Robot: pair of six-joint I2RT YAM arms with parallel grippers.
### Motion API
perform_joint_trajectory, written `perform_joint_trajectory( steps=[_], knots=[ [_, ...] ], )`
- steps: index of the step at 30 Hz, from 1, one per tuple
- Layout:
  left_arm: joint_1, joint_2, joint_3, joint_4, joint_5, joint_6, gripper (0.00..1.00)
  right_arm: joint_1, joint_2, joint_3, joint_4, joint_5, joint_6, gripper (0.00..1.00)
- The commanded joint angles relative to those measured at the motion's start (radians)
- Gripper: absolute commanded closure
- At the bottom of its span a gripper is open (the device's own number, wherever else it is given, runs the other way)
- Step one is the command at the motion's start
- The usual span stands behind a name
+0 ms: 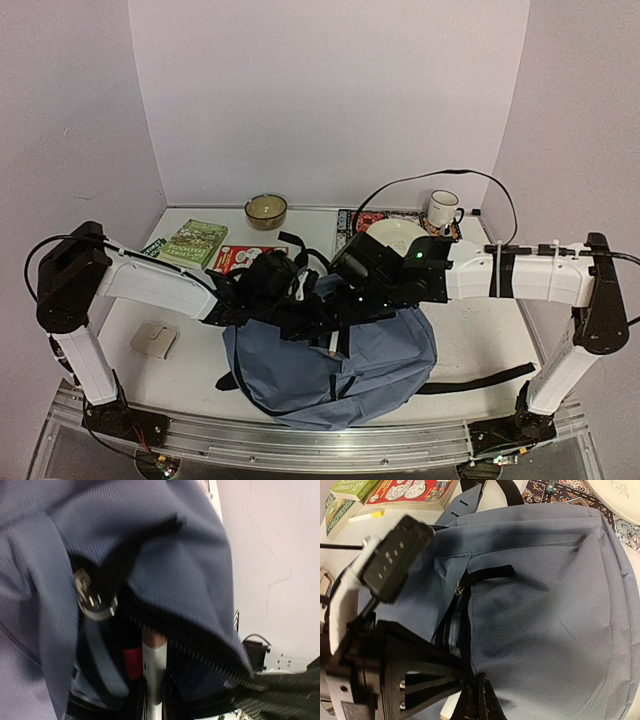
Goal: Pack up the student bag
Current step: Place the pen in the upper front pocket of the bag.
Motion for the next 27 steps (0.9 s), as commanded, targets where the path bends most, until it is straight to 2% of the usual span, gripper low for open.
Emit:
perform_joint_trajectory(
  steps=[1, 9, 16, 19, 27],
  knots=[
    [0.016, 0.006, 0.058, 0.048, -0.1, -0.046, 1.0, 0.015, -0.062, -0.018, 0.025, -0.009, 0.014, 1.0],
    [0.015, 0.082, 0.091, 0.114, -0.093, -0.122, 1.0, 0.021, -0.068, -0.02, 0.047, -0.025, 0.016, 1.0],
    [-0.012, 0.101, 0.096, 0.157, -0.168, -0.158, 0.99, 0.024, -0.059, -0.009, 0.054, -0.026, 0.014, 1.0],
    [-0.019, 0.097, 0.077, 0.167, -0.189, -0.175, 0.92, 0.023, -0.063, -0.013, 0.054, -0.014, 0.017, 1.0],
    [-0.029, 0.054, 0.034, 0.173, -0.204, -0.168, 0.61, 0.023, -0.066, -0.021, 0.052, 0.006, 0.021, 1.0]
  ],
)
